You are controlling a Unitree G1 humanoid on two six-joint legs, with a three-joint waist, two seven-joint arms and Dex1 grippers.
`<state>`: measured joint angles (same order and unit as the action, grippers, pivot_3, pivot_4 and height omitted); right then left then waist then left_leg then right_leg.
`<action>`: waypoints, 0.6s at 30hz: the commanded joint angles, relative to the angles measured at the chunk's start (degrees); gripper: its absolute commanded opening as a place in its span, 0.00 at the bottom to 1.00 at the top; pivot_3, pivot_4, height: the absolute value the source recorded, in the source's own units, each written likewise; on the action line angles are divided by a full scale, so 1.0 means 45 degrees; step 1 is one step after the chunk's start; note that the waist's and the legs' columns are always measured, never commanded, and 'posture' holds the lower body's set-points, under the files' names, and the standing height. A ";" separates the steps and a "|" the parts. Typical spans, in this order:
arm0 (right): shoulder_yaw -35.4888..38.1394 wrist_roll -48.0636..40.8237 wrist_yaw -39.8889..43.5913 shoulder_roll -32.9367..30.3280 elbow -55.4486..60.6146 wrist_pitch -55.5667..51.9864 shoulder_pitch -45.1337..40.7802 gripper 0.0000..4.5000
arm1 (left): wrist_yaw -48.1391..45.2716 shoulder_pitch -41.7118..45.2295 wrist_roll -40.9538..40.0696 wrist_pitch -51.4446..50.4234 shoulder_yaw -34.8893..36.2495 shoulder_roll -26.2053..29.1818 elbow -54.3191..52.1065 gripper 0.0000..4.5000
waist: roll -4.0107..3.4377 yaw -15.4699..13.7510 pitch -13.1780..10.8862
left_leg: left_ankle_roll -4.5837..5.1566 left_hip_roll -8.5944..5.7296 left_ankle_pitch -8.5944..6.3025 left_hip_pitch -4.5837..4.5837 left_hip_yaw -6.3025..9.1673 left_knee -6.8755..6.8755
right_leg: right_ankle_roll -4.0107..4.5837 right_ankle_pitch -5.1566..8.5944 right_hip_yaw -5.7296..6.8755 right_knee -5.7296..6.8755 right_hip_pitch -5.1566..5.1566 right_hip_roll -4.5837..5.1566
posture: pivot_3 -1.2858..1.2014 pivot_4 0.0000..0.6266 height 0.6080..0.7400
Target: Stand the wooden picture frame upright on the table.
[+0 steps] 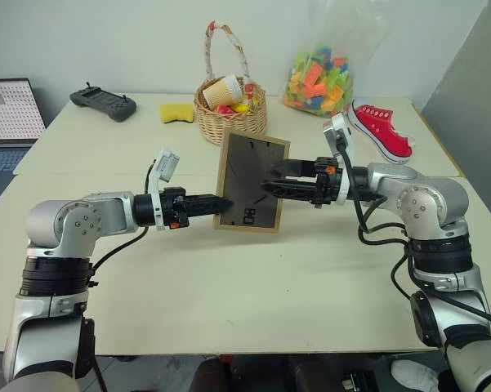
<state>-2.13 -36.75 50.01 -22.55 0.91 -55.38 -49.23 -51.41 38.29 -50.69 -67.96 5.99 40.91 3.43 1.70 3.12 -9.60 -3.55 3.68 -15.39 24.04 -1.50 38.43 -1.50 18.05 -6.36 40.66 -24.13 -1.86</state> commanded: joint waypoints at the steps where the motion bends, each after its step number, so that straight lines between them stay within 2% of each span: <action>1: -0.0422 0.0653 -0.0401 0.0523 -0.0308 0.0988 -0.0436 0.98 | -0.0311 0.0503 -0.0136 0.0362 0.0262 -0.0158 -0.0395 0.30 | 0.0000 0.0017 -0.0001 | 0.0000 0.0000 0.0000 0.0000 0.0002 0.0004 | 0.0000 0.0000 -0.0001 0.0013 -0.0004 0.0000 | 0.52 0.24 1.00; 5: -0.0465 0.0472 -0.0506 0.1109 -0.0072 0.1005 -0.0634 0.98 | -0.0293 0.0453 -0.0008 0.0413 0.0303 -0.0398 -0.0481 0.30 | -0.0003 0.0021 -0.0003 | 0.0038 0.0000 -0.0016 -0.0002 0.0019 0.0038 | 0.0000 0.0000 0.0014 0.0062 -0.0007 -0.0006 | 0.52 0.24 1.00; 9: -0.0116 -0.0813 0.0159 0.1111 0.0979 0.0140 -0.0347 0.98 | -0.0083 0.0390 -0.0024 0.0308 0.0467 -0.0685 -0.0518 0.30 | -0.0003 0.0016 -0.0004 | 0.0046 -0.0008 -0.0018 0.0007 0.0046 0.0077 | 0.0000 0.0000 0.0059 0.0076 0.0014 -0.0016 | 0.52 0.24 1.00; 13: 0.0307 -0.1734 0.0766 0.0264 0.1614 -0.0678 0.0076 0.98 | -0.0144 0.0276 -0.0168 0.0029 0.0605 -0.0663 -0.0503 0.30 | -0.0003 0.0001 -0.0003 | 0.0047 -0.0010 -0.0015 0.0036 0.0101 0.0090 | 0.0000 0.0000 0.0110 0.0075 0.0017 -0.0015 | 0.52 0.24 1.00; 18: 0.0433 -0.1412 0.1301 -0.1475 0.1867 -0.0353 0.0839 0.98 | -0.0048 -0.0019 -0.0489 -0.0470 0.0814 -0.0695 -0.0598 0.30 | -0.0003 -0.0057 -0.0004 | 0.0055 -0.0016 -0.0010 0.0071 0.0168 0.0095 | 0.0004 0.0002 0.0173 0.0067 0.0017 -0.0013 | 0.52 0.24 1.00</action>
<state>-2.04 -42.92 54.61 -26.99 7.24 -58.25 -45.76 -51.64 37.88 -50.56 -69.70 6.90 37.88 2.69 1.69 2.87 -9.62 -3.28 3.59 -15.43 24.36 -0.72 38.86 -1.48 18.06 -5.58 40.97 -24.05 -1.92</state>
